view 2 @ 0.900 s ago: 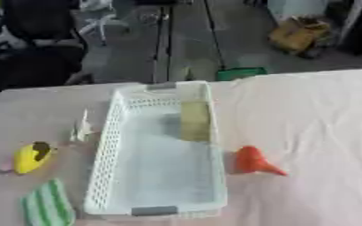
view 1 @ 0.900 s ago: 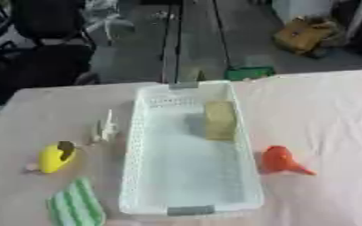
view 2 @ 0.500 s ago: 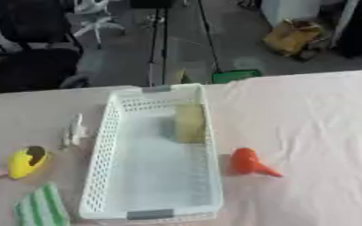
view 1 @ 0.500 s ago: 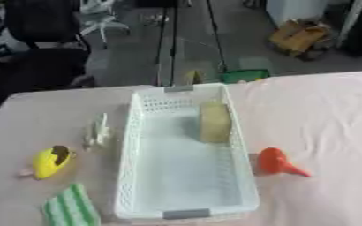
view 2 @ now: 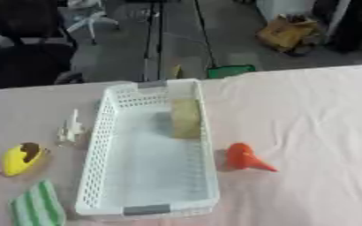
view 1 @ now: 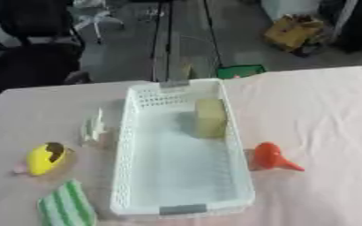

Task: Pick up objects on the table and place them in the box.

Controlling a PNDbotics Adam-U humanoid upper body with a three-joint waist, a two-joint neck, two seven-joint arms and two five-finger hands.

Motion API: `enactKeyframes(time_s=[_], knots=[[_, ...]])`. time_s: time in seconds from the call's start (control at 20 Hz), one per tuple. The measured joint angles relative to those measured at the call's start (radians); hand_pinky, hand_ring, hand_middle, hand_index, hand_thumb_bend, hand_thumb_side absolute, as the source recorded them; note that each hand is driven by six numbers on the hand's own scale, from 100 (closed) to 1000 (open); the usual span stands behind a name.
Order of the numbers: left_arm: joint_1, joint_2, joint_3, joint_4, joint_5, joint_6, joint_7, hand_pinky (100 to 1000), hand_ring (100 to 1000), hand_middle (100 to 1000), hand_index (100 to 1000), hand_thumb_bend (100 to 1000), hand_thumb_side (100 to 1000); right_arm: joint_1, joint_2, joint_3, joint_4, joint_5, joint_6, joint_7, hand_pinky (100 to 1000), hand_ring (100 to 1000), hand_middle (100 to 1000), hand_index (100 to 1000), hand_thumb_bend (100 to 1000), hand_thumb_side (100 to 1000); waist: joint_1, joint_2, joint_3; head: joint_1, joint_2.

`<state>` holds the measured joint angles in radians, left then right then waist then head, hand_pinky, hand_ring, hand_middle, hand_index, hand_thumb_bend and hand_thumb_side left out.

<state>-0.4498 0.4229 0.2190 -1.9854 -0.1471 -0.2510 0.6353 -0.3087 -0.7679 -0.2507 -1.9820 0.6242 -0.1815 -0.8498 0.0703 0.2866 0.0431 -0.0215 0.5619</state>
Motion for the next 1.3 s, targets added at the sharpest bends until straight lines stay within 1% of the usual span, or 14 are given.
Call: enactKeyframes(time_s=[0.1,0.25,0.55,0.8,0.9,0.95,1.0,1.05,1.1,1.2,1.3], knots=[[0.000,0.000,0.000,0.000,0.004,0.000,-0.007,948,974,929,946,347,1000,-0.002,-0.009,0.003,0.000,0.000,0.009,0.020,897,928,877,903,100,1000,-0.001,-0.003,-0.002,0.003,0.018],[0.000,0.000,0.000,0.000,0.006,0.002,-0.013,948,974,929,947,345,1000,-0.008,-0.021,0.006,0.000,0.000,0.019,0.045,896,927,878,904,100,1000,-0.004,-0.003,-0.002,0.006,0.030],[0.000,0.000,0.000,0.000,0.006,0.005,-0.019,948,974,929,947,344,1000,-0.009,-0.040,0.012,0.000,0.000,0.046,0.092,895,925,876,905,100,1000,-0.006,-0.003,-0.003,0.012,0.030],[0.000,0.000,0.000,0.000,0.006,0.007,-0.021,949,974,929,947,345,1000,-0.012,-0.061,0.023,0.000,0.002,0.079,0.158,891,920,875,907,100,1000,-0.008,-0.005,-0.002,0.013,0.018],[0.000,0.000,0.000,0.000,0.006,0.008,-0.022,949,974,929,947,345,1000,-0.018,-0.076,0.030,0.000,0.009,0.094,0.199,886,908,858,906,100,1000,-0.009,-0.007,-0.001,0.016,0.012],[0.000,0.001,0.000,0.000,0.006,0.008,-0.023,949,974,928,946,344,1000,-0.018,-0.086,0.034,0.000,0.012,0.105,0.223,874,884,823,890,100,1000,-0.010,-0.008,0.000,0.017,0.008],[0.000,0.001,0.000,0.000,0.006,0.009,-0.023,949,974,928,946,344,1000,-0.020,-0.096,0.040,0.000,0.017,0.116,0.251,874,884,823,890,100,1000,-0.010,-0.008,0.001,0.017,0.005],[0.000,0.001,0.000,0.000,0.006,0.009,-0.024,949,974,929,946,345,1000,-0.024,-0.107,0.046,0.000,0.022,0.129,0.284,866,861,825,892,100,1000,-0.011,-0.008,0.003,0.017,0.000],[0.000,0.001,0.000,0.000,0.006,0.009,-0.024,949,974,929,946,345,1000,-0.028,-0.118,0.052,0.000,0.029,0.142,0.319,866,861,825,892,100,1000,-0.011,-0.009,0.004,0.017,-0.002],[0.000,0.001,0.000,0.000,0.006,0.009,-0.027,949,974,928,946,344,1000,-0.037,-0.141,0.067,0.000,0.041,0.166,0.395,860,824,834,896,130,1000,-0.012,-0.009,0.006,0.016,-0.007],[0.000,0.001,0.000,0.000,0.006,0.010,-0.029,949,974,928,945,344,1000,-0.050,-0.170,0.089,0.000,0.056,0.189,0.488,863,825,843,904,149,1000,-0.013,-0.009,0.008,0.014,-0.011]])
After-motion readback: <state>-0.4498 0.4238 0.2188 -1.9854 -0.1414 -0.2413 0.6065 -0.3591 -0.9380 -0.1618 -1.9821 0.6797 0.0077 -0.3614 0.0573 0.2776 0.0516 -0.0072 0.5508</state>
